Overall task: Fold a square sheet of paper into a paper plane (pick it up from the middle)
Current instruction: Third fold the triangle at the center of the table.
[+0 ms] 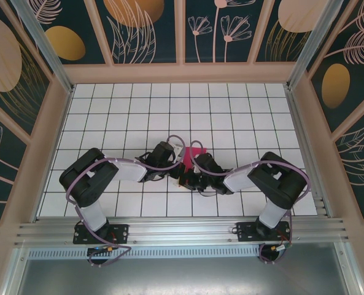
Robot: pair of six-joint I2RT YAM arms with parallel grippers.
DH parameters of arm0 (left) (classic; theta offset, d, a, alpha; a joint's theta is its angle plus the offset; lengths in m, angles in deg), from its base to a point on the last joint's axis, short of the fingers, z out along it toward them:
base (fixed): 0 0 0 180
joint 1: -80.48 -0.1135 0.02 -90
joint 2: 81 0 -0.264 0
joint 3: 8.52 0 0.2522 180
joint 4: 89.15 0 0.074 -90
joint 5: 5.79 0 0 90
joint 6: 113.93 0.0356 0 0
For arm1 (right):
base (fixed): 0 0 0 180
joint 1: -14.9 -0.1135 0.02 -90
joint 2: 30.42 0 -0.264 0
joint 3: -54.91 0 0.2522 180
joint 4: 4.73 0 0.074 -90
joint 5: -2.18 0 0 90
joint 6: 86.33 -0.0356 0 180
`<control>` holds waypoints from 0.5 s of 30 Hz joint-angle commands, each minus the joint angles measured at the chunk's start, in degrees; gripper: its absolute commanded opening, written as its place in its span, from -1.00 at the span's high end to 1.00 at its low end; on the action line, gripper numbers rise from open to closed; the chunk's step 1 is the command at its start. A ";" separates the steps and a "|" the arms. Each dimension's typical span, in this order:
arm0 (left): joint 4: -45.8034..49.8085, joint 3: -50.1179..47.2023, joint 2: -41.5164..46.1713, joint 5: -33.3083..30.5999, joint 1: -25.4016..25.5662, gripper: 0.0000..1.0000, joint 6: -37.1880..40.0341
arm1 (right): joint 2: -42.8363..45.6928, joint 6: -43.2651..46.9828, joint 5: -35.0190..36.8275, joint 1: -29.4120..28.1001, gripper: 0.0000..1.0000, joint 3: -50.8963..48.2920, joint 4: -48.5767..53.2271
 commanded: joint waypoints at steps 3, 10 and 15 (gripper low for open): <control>3.52 -1.84 -2.81 -0.76 -0.11 1.00 -0.87 | 0.24 2.27 2.63 -1.01 0.97 2.58 5.50; 3.66 -1.40 -2.98 -0.69 -0.34 1.00 -0.78 | 5.09 2.87 3.24 -1.62 0.95 2.44 7.83; 3.85 -1.13 -3.08 -0.59 -0.37 1.00 -0.79 | 1.50 2.86 3.15 -2.60 0.96 4.15 8.13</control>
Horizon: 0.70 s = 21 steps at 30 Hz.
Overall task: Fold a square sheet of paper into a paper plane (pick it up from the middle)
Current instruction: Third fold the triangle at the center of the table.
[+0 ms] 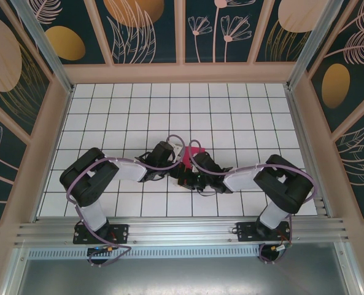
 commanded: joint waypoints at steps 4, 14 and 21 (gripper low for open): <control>4.84 -1.09 -2.45 -0.76 -0.18 1.00 -0.59 | -4.52 1.16 2.58 -0.72 0.97 2.50 2.90; 5.75 -1.04 -2.41 -1.42 -0.19 1.00 -0.40 | 0.23 3.44 2.94 0.03 0.96 2.58 5.20; 6.41 -0.57 -2.37 -1.61 -0.27 1.00 -0.30 | 9.75 6.38 6.08 5.39 0.93 0.39 11.23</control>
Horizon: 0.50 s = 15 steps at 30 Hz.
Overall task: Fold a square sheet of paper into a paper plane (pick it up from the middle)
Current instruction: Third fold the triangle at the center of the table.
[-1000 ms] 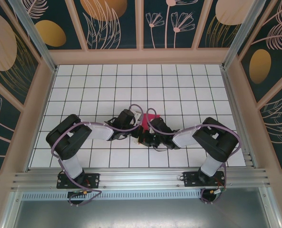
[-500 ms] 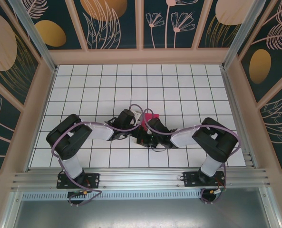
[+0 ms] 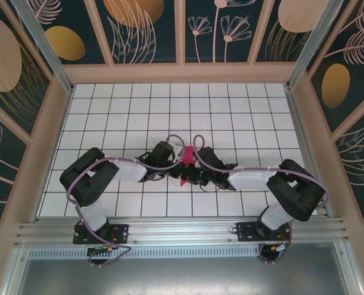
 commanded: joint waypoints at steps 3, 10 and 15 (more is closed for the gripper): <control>7.10 0.07 -2.63 -1.62 -0.09 1.00 -0.06 | 1.32 2.42 -0.31 4.84 0.93 -2.41 0.45; 7.97 0.81 -3.14 -1.85 -0.16 1.00 0.15 | -5.62 2.94 -4.01 5.45 0.94 -0.32 -2.98; 8.64 1.34 -3.60 -1.67 -0.13 1.00 0.38 | -9.65 2.40 -2.16 5.64 0.94 -0.22 -1.59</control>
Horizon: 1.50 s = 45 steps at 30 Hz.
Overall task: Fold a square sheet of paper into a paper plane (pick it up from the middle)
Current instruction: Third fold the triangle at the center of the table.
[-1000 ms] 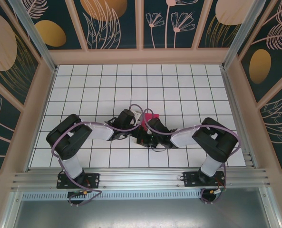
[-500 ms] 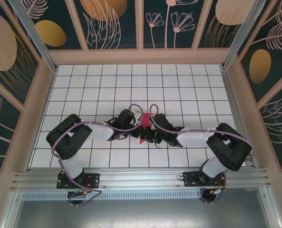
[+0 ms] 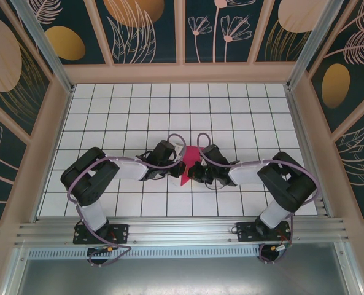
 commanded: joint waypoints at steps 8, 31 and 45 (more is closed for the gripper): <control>6.50 -0.41 -3.25 -1.70 -0.08 1.00 0.32 | 3.26 2.84 0.57 1.91 0.93 2.39 3.62; 7.90 -0.04 -2.77 -2.79 -0.07 1.00 0.29 | 2.61 6.88 -2.75 7.35 0.94 3.88 3.48; 8.31 -0.03 -2.51 -3.13 -0.07 1.00 0.43 | -1.08 7.84 -2.43 9.78 0.94 2.73 4.21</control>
